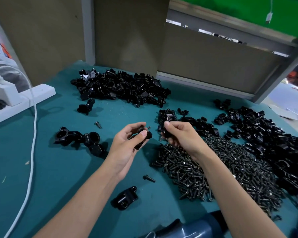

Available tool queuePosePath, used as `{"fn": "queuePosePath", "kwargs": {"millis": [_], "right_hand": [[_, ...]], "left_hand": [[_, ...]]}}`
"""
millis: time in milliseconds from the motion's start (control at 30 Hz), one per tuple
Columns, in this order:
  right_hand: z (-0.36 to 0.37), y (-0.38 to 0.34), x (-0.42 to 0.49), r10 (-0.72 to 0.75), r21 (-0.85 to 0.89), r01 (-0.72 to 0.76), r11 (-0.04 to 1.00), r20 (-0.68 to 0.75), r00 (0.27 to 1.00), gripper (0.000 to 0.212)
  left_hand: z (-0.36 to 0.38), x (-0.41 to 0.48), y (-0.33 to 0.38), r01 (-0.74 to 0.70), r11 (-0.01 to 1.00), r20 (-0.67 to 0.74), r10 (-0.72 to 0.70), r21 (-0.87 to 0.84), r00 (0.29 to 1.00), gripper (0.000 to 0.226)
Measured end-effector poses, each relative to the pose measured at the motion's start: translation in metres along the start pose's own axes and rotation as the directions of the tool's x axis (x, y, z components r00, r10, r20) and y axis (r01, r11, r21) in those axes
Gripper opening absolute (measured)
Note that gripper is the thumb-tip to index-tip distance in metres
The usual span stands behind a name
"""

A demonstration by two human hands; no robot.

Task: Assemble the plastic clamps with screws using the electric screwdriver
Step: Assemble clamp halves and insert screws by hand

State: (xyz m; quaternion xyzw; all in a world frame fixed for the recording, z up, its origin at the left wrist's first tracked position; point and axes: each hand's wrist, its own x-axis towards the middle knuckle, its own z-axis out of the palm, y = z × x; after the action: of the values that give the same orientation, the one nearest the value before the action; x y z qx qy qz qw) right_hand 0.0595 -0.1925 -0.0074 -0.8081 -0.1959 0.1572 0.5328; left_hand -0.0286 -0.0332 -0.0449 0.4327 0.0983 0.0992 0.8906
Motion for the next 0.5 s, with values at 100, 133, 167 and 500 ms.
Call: {"fn": "queuePosePath", "kwargs": {"millis": [100, 133, 167, 500], "right_hand": [[-0.001, 0.01, 0.005, -0.093, -0.532, 0.036, 0.846, -0.08, 0.992, 0.017], [0.001, 0.013, 0.007, -0.162, -0.614, 0.055, 0.788, -0.12, 0.98, 0.012], [0.001, 0.015, 0.011, -0.221, -0.657, 0.058, 0.752, -0.169, 0.961, 0.009], [-0.074, 0.016, 0.035, -0.019, -0.773, -0.557, 0.304, -0.59, 0.807, 0.01]], "left_hand": [[-0.001, 0.001, 0.0, -0.006, 1.0, -0.029, 0.006, -0.003, 1.0, 0.021], [-0.002, 0.001, 0.001, -0.006, 1.0, -0.034, 0.006, -0.005, 0.999, 0.021], [-0.003, 0.002, 0.001, -0.005, 1.0, -0.038, 0.005, -0.008, 0.999, 0.021], [-0.007, 0.004, 0.0, 0.0, 1.0, -0.043, -0.001, -0.014, 0.999, 0.022]]}}
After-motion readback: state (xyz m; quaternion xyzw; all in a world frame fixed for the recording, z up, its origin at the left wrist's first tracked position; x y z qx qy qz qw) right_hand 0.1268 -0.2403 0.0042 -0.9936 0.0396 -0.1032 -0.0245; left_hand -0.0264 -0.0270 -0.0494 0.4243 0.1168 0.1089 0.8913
